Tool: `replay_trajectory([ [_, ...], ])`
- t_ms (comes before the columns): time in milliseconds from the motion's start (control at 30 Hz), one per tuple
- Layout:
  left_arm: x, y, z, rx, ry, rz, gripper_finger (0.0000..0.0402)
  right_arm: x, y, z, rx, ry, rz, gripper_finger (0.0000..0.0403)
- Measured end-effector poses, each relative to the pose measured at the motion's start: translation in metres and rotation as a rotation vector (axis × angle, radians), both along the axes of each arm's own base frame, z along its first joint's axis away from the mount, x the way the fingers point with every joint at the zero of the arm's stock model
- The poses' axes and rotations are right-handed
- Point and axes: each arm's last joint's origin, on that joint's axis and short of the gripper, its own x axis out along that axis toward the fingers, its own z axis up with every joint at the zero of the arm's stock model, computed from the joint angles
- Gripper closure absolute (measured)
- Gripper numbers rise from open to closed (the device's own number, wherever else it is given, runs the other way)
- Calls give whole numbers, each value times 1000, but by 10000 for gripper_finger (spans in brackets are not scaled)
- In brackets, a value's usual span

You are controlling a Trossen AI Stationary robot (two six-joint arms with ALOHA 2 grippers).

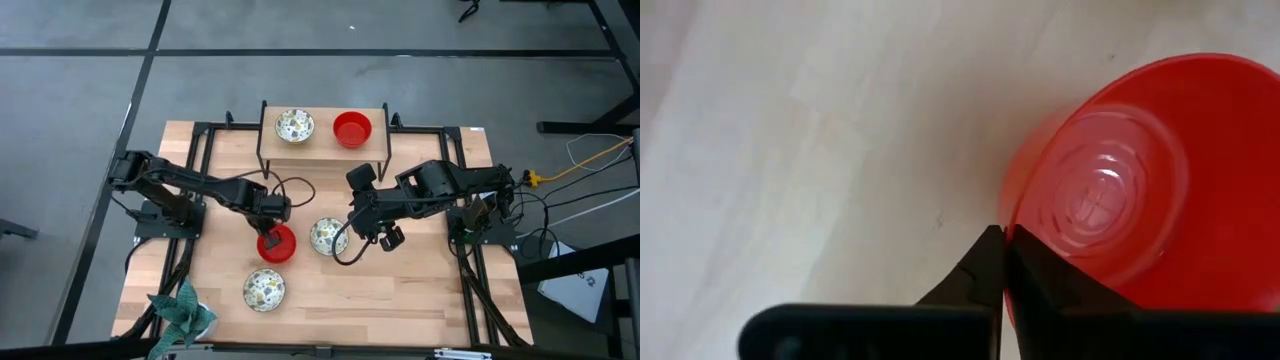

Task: Pick & Place Mini bowls
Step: Stack the red bowl on top of the red bowl on the shelf

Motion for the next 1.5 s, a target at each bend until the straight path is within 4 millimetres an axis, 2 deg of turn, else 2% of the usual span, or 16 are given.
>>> replay_trajectory([
  [200, 7, 9, 31, 12, -36, -41, 399, 0, 2, 0, 48, 16, 32, 219],
  [400, 21, 20, 68, 10, -154, -79, 399, -1, 4, -1, 110, 37, 77, 219],
  [667, 32, 39, 118, -50, -340, -134, 399, -1, 4, -1, 76, 46, 140, 219],
  [900, 34, 45, 153, -41, -468, -192, 399, 2, 6, 1, 57, 29, 248, 219],
  [1067, 36, 44, 163, -51, -516, -215, 399, 4, 7, 2, 20, 5, 307, 219],
  [1233, 37, 44, 162, -79, -510, -192, 399, 8, 8, 5, -8, -39, 355, 219],
  [1500, 39, 44, 158, -135, -479, -139, 399, 13, 8, 9, -37, -105, 328, 219],
])
